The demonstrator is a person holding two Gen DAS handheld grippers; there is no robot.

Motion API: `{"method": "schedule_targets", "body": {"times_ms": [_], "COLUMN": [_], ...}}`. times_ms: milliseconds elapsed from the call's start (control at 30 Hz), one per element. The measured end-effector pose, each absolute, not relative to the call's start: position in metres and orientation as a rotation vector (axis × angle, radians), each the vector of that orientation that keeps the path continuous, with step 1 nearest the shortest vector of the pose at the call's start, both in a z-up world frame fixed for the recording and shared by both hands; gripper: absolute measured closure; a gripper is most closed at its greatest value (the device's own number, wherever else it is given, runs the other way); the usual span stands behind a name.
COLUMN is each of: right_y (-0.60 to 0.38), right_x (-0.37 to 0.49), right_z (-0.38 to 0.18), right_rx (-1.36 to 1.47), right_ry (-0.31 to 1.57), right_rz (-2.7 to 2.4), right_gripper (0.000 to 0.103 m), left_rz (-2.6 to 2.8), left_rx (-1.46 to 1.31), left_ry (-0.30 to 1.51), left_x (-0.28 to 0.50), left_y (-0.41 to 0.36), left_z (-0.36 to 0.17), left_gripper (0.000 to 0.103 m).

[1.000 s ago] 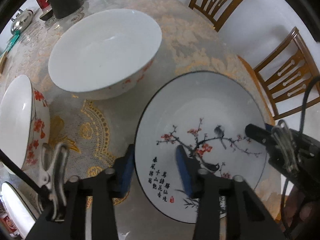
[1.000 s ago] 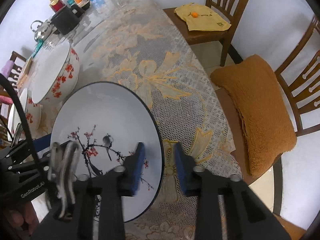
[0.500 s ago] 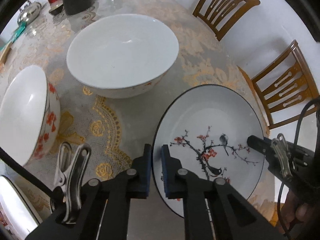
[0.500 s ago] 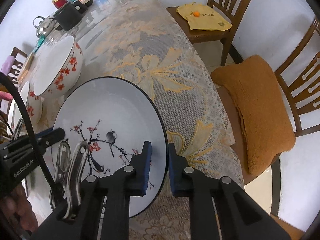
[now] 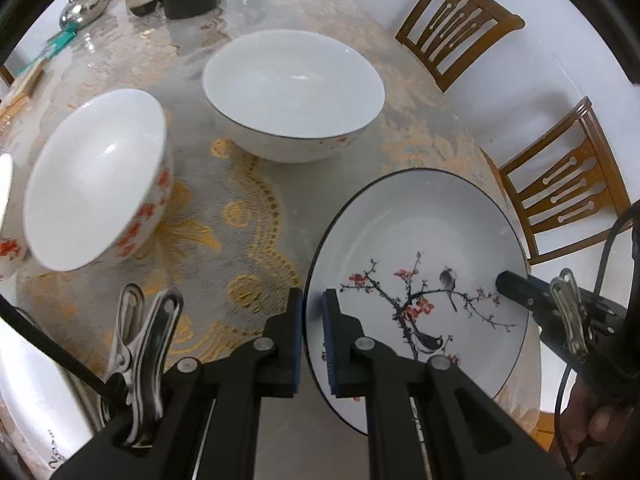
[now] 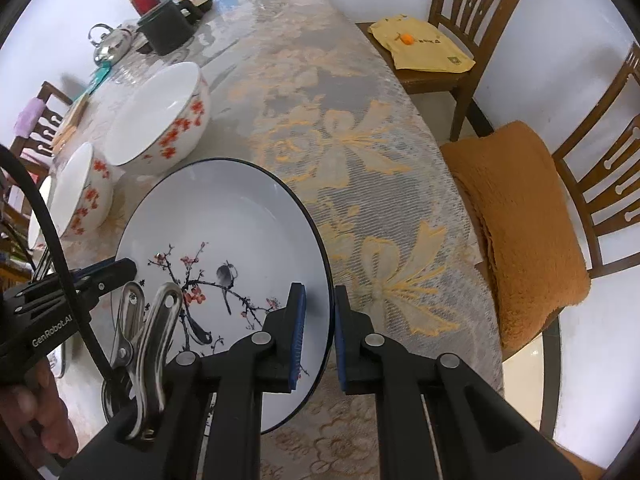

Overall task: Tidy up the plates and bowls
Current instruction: 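Grasp the bird-and-branch plate rim with the right gripper and lift, then carry the bird-and-branch plate with the right gripper toward the plate stack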

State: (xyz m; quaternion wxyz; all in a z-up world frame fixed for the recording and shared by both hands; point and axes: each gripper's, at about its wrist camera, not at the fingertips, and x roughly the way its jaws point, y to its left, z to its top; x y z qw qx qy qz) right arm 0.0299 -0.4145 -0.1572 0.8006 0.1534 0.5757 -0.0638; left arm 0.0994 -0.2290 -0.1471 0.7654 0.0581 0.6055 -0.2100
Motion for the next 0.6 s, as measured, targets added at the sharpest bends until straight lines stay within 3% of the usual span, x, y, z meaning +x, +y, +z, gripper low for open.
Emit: {"method": "schedule_targets", "body": {"times_ms": [600], "right_y": [-0.365], "right_x": [0.022], "right_z": [-0.108], "right_rx": [0.262], "right_ry": [1.173], "right_rz": [-0.075], "right_gripper": [0.089], "left_rz": [-0.395], "left_rx": [0.108], "left_ry": [1.239], "left_x": [0.077], "left_y": [-0.177], "left_z": [-0.093], "left_gripper": [0.094]}}
